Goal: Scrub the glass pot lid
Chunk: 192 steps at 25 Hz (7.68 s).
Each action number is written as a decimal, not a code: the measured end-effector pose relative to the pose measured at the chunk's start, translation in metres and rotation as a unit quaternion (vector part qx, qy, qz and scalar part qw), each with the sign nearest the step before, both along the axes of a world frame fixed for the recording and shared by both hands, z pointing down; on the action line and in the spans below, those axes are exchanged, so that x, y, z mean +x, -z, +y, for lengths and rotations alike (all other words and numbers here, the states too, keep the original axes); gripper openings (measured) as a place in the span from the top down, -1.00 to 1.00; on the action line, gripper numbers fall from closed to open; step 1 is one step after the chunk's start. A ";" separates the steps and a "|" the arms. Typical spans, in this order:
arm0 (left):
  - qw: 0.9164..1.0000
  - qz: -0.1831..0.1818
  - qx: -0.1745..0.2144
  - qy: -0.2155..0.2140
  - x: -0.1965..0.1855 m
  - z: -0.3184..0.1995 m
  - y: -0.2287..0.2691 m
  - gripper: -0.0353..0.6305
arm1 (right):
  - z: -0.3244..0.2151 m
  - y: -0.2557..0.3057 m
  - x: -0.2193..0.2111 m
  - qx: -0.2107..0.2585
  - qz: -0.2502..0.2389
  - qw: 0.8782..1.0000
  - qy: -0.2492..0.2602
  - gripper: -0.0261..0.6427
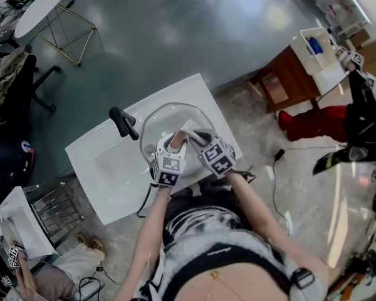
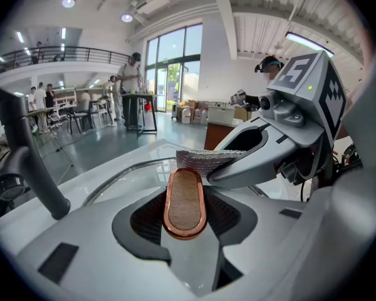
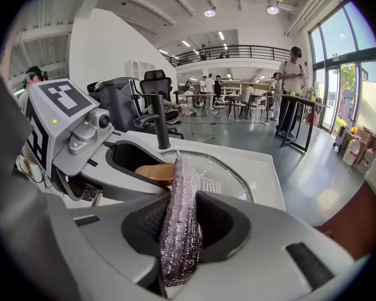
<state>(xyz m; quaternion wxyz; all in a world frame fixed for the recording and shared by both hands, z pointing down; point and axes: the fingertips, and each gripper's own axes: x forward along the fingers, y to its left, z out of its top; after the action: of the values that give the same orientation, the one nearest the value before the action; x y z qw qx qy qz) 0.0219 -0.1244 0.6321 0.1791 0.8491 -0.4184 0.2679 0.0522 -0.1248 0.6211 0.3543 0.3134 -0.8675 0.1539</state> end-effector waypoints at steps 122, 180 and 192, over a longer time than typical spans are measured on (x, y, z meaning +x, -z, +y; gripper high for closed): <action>0.925 0.264 -0.224 0.157 -0.144 0.080 -0.040 0.04 | 0.071 -0.002 -0.007 0.059 0.091 0.994 0.015 0.65; 0.925 0.281 -0.219 0.132 -0.140 0.083 -0.043 0.23 | 0.118 0.001 -0.126 0.014 0.040 0.986 0.160 0.65; 0.941 0.245 -0.209 0.104 -0.135 0.094 -0.040 0.25 | 0.097 -0.003 -0.150 0.023 0.088 0.982 0.163 0.65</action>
<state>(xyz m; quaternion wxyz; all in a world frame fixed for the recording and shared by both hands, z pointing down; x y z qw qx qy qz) -0.1135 -0.0305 0.6723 0.4764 0.7837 -0.3823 0.1129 -0.0975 -0.0280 0.6246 0.4422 0.1881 -0.8757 0.0462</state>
